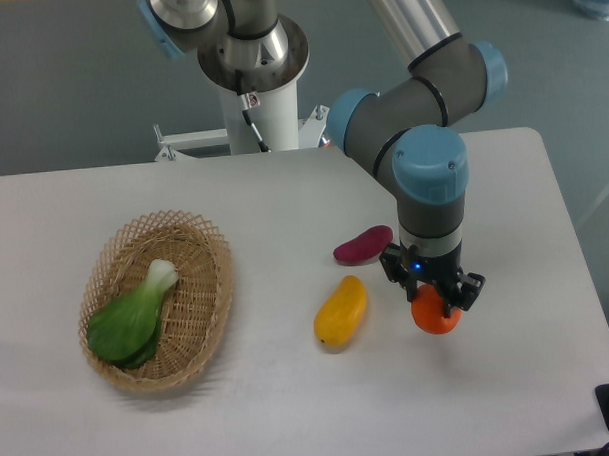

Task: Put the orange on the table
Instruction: 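Lower the held orange in the gripper onto the table surface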

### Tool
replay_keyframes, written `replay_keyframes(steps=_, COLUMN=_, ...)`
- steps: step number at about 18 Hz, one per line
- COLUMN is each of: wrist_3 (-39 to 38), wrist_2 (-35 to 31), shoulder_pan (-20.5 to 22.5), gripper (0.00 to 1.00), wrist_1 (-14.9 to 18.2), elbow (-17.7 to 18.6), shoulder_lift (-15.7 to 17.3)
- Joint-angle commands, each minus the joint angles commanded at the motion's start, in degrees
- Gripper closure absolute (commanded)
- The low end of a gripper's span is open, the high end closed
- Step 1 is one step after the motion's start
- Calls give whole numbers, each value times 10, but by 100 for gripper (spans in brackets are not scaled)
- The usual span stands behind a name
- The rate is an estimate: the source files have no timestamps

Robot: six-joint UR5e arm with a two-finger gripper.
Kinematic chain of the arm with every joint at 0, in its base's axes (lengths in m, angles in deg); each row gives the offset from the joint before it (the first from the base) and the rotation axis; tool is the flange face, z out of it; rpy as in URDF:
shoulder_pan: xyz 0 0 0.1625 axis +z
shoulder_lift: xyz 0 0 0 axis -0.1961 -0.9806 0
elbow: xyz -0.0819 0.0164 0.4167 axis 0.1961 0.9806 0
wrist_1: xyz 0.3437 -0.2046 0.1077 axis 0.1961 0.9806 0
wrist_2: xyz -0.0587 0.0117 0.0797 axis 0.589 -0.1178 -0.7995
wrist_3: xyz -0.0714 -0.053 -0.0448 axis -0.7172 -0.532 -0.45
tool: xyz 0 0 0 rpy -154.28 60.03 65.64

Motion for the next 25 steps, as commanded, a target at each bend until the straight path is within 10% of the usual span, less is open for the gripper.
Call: replay_keyframes(steps=25, wrist_3=-8, wrist_2=-46, shoulder_pan=-4, gripper=45, wrist_1=-36, elbow=32, shoulder_lift=-30)
